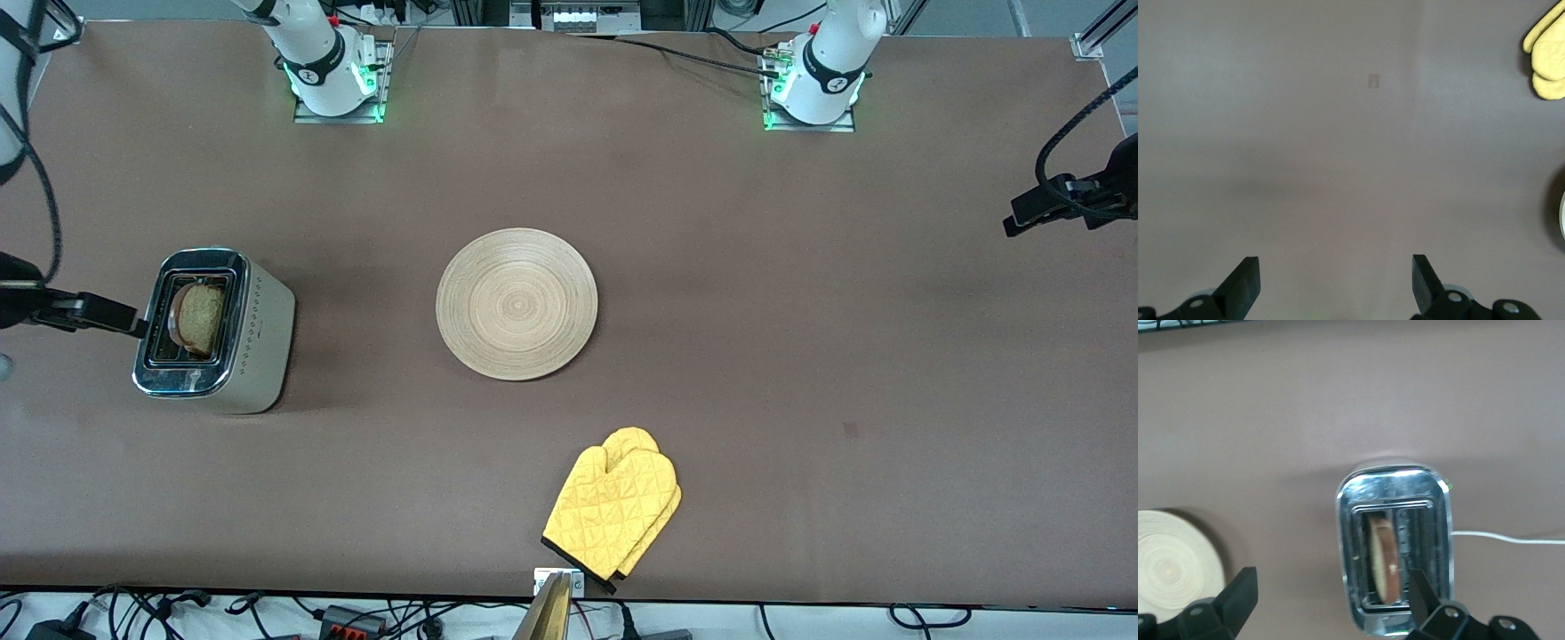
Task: Move plate and put bread in toaster
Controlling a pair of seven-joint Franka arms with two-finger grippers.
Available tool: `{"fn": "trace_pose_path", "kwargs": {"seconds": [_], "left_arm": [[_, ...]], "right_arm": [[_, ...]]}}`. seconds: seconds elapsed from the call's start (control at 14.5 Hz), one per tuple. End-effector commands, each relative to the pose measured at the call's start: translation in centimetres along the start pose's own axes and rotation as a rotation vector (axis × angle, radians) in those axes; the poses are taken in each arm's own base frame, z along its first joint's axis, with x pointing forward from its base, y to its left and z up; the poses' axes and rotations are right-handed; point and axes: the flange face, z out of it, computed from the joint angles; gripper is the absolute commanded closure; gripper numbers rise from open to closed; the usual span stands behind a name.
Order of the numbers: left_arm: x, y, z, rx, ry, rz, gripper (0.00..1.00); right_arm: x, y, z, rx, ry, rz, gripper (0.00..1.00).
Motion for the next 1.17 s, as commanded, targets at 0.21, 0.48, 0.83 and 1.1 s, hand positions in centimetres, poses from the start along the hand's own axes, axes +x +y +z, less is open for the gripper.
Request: {"fn": "trace_pose_path", "kwargs": {"seconds": [0.21,0.48,0.83,1.1], "left_arm": [[0.4,0.9,-0.1,0.034,0.020,0.035,0.00],[0.6,2.1,-0.4,0.063,0.056,0.061,0.00],[1.0,1.7,-1.8,0.050,0.140,0.054,0.00],[1.0,1.6,-1.8,0.050,0.140,0.047,0.00]], "right_arm": [[-3.0,-1.0,-1.5,-0.044,0.002,-0.056,0.00],[-6.1,-1.0,-2.3,-0.052,-0.026,-0.053,0.00],[-9.7,-0.6,0.0,-0.067,-0.012,-0.059,0.00],[-10.8,-0.7,-0.9,-0.066,-0.012,-0.072,0.00]]}}
